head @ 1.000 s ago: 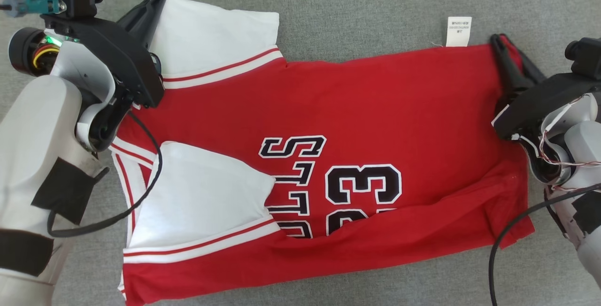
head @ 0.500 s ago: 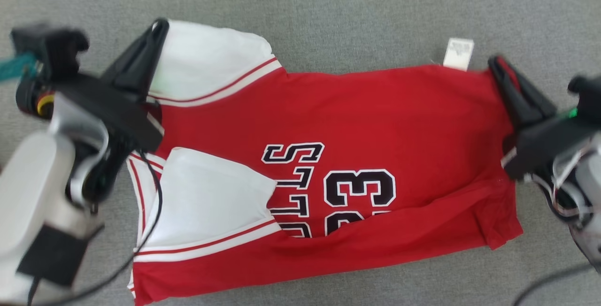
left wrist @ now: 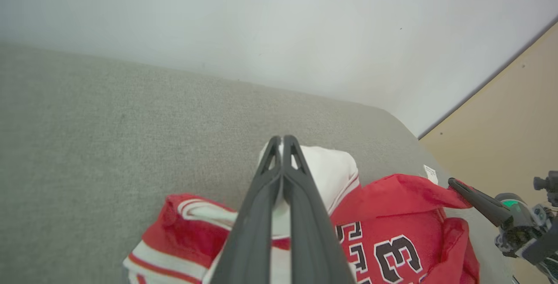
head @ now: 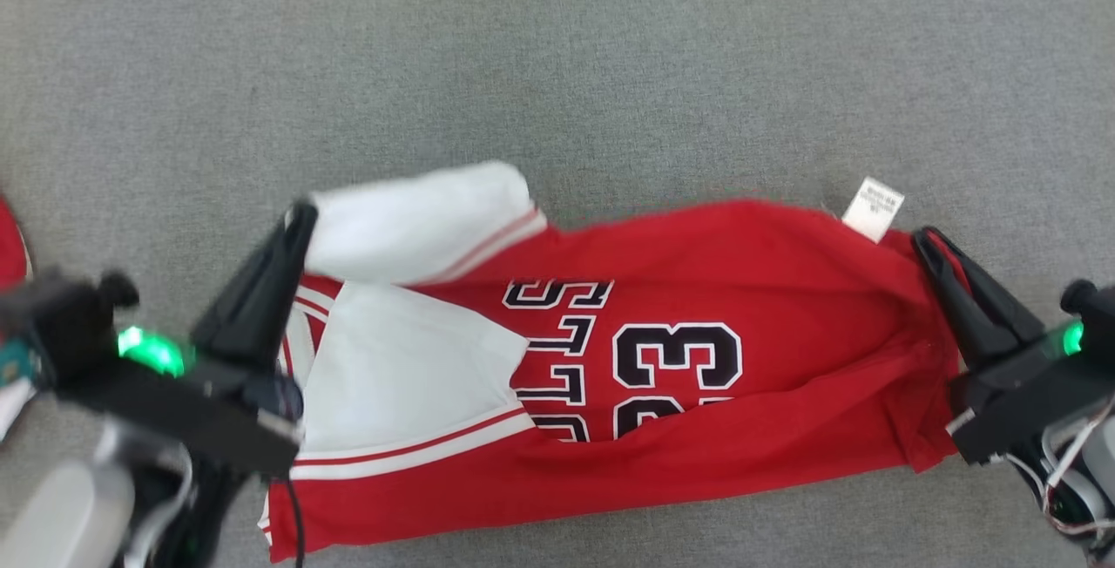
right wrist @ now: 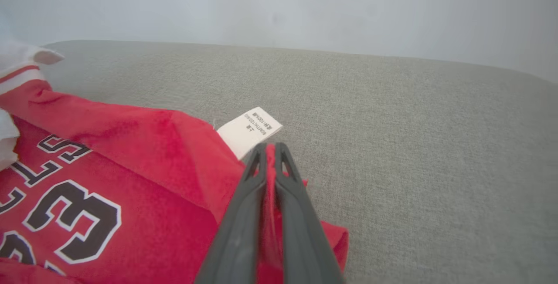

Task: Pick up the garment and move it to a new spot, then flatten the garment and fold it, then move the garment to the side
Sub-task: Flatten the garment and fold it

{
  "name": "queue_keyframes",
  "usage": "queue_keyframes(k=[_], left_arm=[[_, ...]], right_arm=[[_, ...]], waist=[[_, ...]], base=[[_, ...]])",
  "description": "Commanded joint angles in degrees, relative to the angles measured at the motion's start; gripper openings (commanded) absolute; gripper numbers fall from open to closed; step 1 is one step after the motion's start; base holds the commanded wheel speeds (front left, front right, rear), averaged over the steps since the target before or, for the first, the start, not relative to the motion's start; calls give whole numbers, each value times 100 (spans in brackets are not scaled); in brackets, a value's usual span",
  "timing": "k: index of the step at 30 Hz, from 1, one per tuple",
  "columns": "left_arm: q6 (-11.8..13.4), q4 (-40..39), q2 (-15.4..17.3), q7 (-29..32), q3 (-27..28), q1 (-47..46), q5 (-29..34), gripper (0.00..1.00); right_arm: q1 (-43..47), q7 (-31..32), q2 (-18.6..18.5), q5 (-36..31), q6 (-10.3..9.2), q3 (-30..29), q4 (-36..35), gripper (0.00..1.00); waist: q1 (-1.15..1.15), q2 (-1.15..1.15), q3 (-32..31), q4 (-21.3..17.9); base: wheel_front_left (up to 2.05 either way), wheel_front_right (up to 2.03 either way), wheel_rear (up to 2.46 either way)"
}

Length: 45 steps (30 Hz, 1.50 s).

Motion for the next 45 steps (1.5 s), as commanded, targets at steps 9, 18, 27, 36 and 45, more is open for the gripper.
queue_keyframes(k=[9,18,27,36,45], left_arm=[[130,-298,-103,-249,80,1267,-486,0],[180,380,-416,-643,74,1765,-611,100],[623,459,-375,-1272,243,1795,150,100],[1468,251,-429,-1831,303,1437,1344,100],[1669,717,-636,-2038,135,1150,2100,100]], right_arm=[[698,31,244,-31,-2,-382,-175,0],[1254,82,615,109,-2,-632,-62,100],[1731,-87,1097,-88,-2,-1440,-289,100],[1776,-136,2106,-1035,-1,-2793,-912,100],[1690,79,2748,-1792,-1,-2995,-970,100]], waist=[[1,0,-50,29],[1,0,-210,63],[1,0,-399,36],[1,0,-708,-17],[1,0,-1026,-4]], base=[[0,0,0],[0,0,0],[0,0,0],[0,0,0],[0,0,0]])
